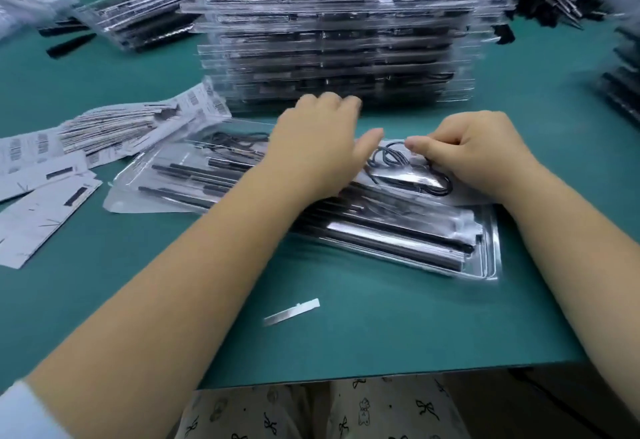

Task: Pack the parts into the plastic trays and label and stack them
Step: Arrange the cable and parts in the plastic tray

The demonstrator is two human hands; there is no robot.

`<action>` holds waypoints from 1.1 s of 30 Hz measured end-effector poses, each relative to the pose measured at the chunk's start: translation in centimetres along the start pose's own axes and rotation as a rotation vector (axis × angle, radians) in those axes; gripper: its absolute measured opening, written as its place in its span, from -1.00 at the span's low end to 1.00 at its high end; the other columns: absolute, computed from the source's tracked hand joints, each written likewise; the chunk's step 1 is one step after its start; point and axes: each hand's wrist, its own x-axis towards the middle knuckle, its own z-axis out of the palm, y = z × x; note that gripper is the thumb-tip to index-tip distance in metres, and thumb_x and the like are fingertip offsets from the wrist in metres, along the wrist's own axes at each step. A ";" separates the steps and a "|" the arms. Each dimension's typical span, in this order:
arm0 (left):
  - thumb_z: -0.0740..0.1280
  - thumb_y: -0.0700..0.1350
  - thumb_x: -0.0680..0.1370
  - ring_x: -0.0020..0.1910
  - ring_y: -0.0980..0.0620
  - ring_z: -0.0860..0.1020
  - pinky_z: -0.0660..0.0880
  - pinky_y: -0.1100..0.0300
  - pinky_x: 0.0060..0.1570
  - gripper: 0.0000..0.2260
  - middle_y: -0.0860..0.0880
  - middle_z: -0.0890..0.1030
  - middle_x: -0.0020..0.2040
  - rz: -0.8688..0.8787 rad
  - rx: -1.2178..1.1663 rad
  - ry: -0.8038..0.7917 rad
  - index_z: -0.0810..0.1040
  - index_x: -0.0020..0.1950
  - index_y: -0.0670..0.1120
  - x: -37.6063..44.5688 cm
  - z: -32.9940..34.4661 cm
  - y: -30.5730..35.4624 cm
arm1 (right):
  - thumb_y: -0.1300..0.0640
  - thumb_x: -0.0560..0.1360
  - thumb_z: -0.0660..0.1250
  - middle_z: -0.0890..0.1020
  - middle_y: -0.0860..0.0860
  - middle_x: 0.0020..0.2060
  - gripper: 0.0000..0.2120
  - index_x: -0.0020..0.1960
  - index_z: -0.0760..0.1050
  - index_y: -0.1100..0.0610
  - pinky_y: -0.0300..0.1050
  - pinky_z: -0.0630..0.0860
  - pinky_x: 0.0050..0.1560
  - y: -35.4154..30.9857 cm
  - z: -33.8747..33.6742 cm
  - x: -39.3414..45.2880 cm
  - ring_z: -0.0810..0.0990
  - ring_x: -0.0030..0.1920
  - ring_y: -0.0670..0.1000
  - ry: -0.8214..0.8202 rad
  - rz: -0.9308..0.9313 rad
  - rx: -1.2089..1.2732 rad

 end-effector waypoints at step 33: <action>0.22 -0.17 0.61 -0.27 0.23 0.43 0.36 0.41 -0.25 -0.70 0.15 0.48 -0.16 0.028 -0.836 0.042 0.48 -0.16 0.23 0.2 1.0 0.1 | -0.09 0.13 0.55 0.46 -0.17 -0.32 -0.59 -0.02 0.63 -0.19 -0.46 0.35 -0.19 1.1 -1.4 -2.2 0.42 -0.29 -0.20 -0.345 -0.114 0.436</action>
